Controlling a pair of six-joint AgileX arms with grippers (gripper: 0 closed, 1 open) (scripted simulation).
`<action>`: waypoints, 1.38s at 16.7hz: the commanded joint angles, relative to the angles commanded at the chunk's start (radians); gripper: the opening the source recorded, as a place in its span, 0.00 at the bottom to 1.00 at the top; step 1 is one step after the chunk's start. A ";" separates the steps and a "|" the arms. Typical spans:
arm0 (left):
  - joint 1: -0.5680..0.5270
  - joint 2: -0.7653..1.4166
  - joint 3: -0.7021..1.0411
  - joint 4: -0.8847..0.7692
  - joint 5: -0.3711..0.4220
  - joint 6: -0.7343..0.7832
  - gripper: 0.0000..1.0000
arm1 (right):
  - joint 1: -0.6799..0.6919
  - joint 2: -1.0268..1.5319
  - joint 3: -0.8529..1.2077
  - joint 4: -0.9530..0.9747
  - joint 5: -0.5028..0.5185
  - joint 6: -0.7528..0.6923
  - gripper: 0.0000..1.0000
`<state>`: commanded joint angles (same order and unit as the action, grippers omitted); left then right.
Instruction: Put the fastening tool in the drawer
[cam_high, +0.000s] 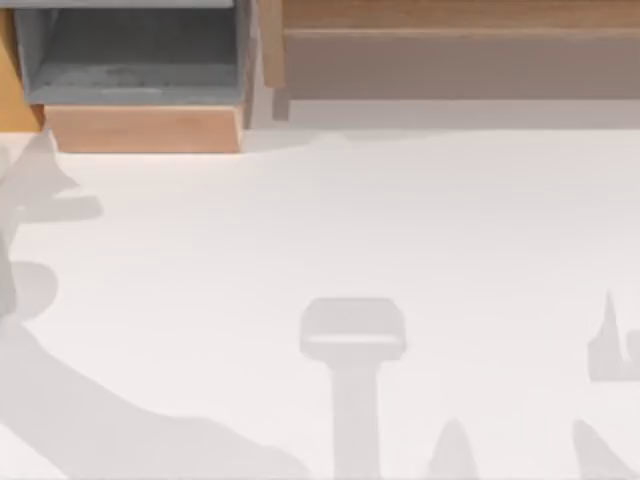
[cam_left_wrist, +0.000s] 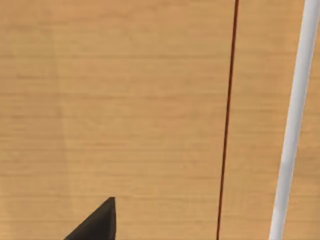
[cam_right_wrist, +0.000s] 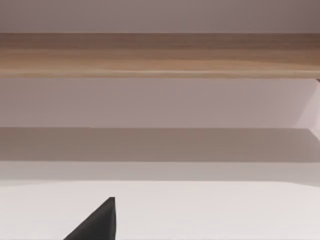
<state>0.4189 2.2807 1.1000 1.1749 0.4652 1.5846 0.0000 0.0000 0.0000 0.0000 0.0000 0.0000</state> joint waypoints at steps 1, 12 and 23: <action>0.000 0.000 0.000 0.000 0.000 0.000 1.00 | 0.000 0.000 0.000 0.000 0.000 0.000 1.00; -0.025 0.054 0.115 -0.060 -0.025 -0.001 1.00 | 0.000 0.000 0.000 0.000 0.000 0.000 1.00; -0.025 0.054 0.115 -0.060 -0.025 -0.001 0.25 | 0.000 0.000 0.000 0.000 0.000 0.000 1.00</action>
<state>0.3935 2.3343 1.2145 1.1146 0.4404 1.5838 0.0000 0.0000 0.0000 0.0000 0.0000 0.0000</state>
